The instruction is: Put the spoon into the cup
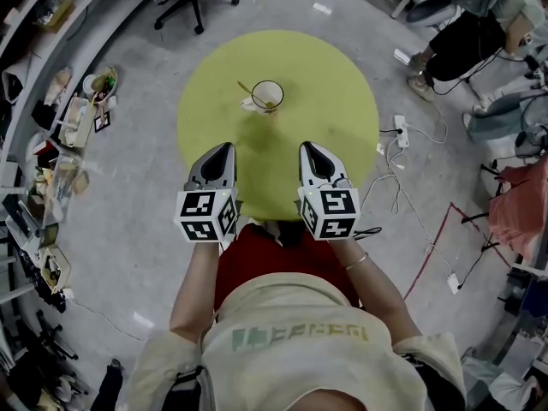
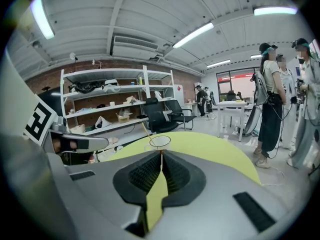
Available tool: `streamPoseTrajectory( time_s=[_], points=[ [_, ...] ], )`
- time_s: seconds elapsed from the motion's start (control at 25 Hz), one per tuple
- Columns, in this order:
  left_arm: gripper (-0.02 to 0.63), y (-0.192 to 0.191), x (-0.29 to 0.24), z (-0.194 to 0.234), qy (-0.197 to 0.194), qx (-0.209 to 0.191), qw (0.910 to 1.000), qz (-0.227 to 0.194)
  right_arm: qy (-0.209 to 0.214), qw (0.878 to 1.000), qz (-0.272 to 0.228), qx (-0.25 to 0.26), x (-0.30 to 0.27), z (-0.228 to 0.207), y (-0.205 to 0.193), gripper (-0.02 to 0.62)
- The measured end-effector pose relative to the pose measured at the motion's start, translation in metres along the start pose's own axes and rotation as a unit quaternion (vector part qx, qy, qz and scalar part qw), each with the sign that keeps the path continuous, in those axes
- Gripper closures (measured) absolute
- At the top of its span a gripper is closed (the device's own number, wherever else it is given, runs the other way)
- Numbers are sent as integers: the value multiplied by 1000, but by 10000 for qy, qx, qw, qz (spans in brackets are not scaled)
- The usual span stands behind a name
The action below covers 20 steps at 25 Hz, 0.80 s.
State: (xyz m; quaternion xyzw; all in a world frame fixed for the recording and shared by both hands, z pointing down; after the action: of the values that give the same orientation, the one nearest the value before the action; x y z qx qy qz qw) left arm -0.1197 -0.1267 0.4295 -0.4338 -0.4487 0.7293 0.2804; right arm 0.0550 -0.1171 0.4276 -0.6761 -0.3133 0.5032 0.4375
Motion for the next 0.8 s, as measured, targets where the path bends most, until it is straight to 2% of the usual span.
streamPoseTrajectory(
  time_s=[0.4, 0.8],
  points=[
    [582, 1, 31, -10, -76, -66, 9997, -204, -157, 9985, -518, 98, 36, 11, 9, 558],
    [581, 2, 65, -4, -52, -90, 9993, -350, -149, 9975, -671, -141, 61, 28, 7, 559]
  ],
)
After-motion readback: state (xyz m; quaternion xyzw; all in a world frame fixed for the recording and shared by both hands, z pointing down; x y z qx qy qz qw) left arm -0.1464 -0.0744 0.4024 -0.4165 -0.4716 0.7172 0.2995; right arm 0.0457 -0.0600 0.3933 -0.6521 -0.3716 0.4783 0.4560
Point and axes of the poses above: the fingertips, and each gripper's own axes: x backward along the fingers, z to its left, y out of its top, the point moved 3 cm from there along x, backward along the fingers, and after that the axes turned 2 degrees about -y, right-handed, at the moved point
